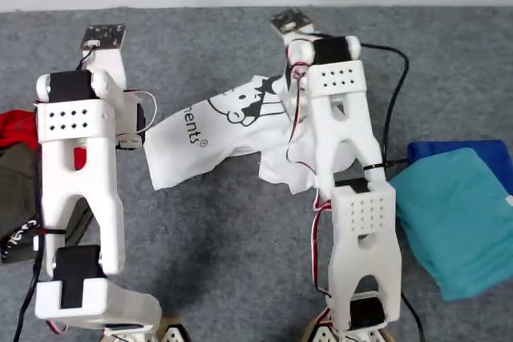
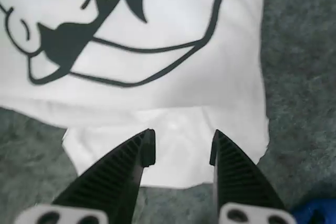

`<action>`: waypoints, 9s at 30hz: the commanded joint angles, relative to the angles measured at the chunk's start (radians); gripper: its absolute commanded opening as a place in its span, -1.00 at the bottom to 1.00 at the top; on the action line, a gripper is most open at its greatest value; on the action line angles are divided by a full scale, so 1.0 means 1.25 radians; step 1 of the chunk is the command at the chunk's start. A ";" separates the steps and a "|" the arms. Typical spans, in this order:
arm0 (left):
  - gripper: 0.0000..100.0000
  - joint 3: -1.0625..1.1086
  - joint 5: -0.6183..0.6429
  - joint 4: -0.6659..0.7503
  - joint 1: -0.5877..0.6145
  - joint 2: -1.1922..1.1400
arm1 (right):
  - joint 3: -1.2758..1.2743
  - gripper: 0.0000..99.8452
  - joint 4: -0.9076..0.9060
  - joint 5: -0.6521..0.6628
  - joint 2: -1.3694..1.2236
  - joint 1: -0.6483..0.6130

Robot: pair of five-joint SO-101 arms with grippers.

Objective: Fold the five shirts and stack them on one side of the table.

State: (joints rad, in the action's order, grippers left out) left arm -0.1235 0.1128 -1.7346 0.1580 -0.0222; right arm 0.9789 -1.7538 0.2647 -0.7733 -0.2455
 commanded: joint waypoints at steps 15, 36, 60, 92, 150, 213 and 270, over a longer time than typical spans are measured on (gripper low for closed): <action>-0.66 0.350 -0.130 0.222 -0.070 0.029 | -0.622 -0.65 0.031 0.059 0.293 -0.138; -0.78 0.307 -0.080 0.395 -0.049 -0.234 | -0.624 -0.65 0.024 0.054 0.299 -0.169; -0.98 0.102 -0.076 0.163 -0.049 -0.253 | -0.625 -0.65 -0.003 0.059 0.287 -0.214; -0.98 0.142 -0.076 0.155 -0.050 -0.183 | -0.621 -0.65 0.155 0.054 0.207 -0.095; -0.97 0.084 -0.137 0.041 -0.049 0.759 | -0.619 -0.98 0.180 0.091 1.421 0.193; -0.82 0.549 -0.074 0.437 -0.144 0.635 | -0.869 -0.98 0.440 0.085 0.990 0.118; -0.82 -0.821 -0.079 0.000 -0.622 -0.792 | -1.077 -0.98 -0.033 0.292 1.438 0.719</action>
State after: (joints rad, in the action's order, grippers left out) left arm -1.0671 0.0115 -1.7254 -0.6567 -1.0104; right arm -0.3698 -1.7553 0.6206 1.0173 0.6429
